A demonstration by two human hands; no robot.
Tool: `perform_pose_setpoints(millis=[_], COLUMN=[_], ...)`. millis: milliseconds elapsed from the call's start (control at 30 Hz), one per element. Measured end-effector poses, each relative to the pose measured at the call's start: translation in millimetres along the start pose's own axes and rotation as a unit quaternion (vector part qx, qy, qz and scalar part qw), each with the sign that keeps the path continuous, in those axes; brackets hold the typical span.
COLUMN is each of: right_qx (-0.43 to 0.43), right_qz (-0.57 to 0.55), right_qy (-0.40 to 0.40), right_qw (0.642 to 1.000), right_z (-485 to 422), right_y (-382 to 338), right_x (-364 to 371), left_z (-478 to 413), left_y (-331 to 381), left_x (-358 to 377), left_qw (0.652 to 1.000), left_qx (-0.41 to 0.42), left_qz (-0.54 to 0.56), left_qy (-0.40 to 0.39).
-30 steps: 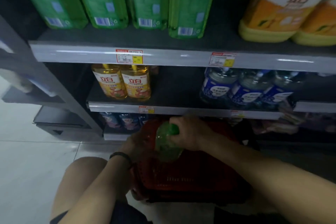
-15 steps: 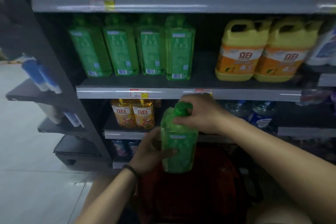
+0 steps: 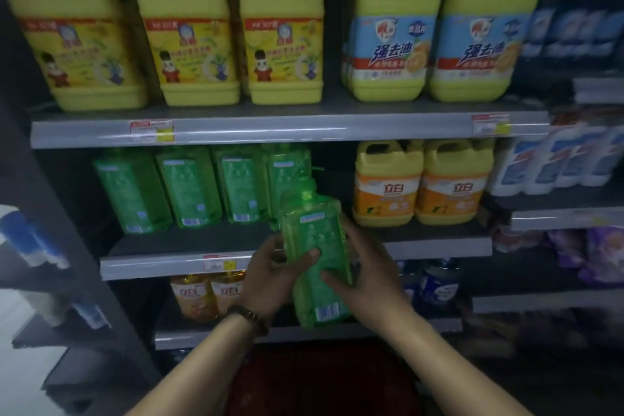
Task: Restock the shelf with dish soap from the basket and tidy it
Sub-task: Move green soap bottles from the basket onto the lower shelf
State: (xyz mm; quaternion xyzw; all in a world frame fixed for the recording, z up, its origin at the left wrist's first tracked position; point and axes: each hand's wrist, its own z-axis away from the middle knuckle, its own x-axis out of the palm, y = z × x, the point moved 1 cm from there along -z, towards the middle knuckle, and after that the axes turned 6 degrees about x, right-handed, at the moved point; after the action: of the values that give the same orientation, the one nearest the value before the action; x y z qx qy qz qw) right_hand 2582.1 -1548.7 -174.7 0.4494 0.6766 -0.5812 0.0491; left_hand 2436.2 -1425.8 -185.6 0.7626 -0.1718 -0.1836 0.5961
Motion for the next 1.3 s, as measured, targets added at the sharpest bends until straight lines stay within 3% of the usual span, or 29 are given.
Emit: perform_pose_setpoints(millis=[100, 300, 600, 800, 1067, 1300], right_qx=[0.041, 0.047, 0.015, 0.01, 0.048, 0.092], right_qz=[0.022, -0.047, -0.019, 0.001, 0.028, 0.102], right_qy=[0.014, 0.075, 0.098, 0.095, 0.129, 0.067], right_qw=[0.999, 0.995, 0.995, 0.995, 0.99, 0.988], right_z=[-8, -46, -105, -116, -114, -136], right_y=[7, 21, 37, 55, 54, 53], right_x=[9, 5, 7, 35, 60, 56], left_z=[-26, -76, -111, -114, -98, -108], left_y=[10, 25, 39, 12, -2, -2], left_x=[12, 31, 60, 62, 53, 57], left_qw=[1.0, 0.998, 0.986, 0.974, 0.963, 0.951], left_qx=[-0.011, -0.027, 0.044, 0.098, 0.124, 0.128], left_qz=[-0.015, -0.052, -0.142, -0.181, -0.225, -0.281], left_qy=[-0.002, 0.01, 0.078, 0.093, 0.081, 0.001])
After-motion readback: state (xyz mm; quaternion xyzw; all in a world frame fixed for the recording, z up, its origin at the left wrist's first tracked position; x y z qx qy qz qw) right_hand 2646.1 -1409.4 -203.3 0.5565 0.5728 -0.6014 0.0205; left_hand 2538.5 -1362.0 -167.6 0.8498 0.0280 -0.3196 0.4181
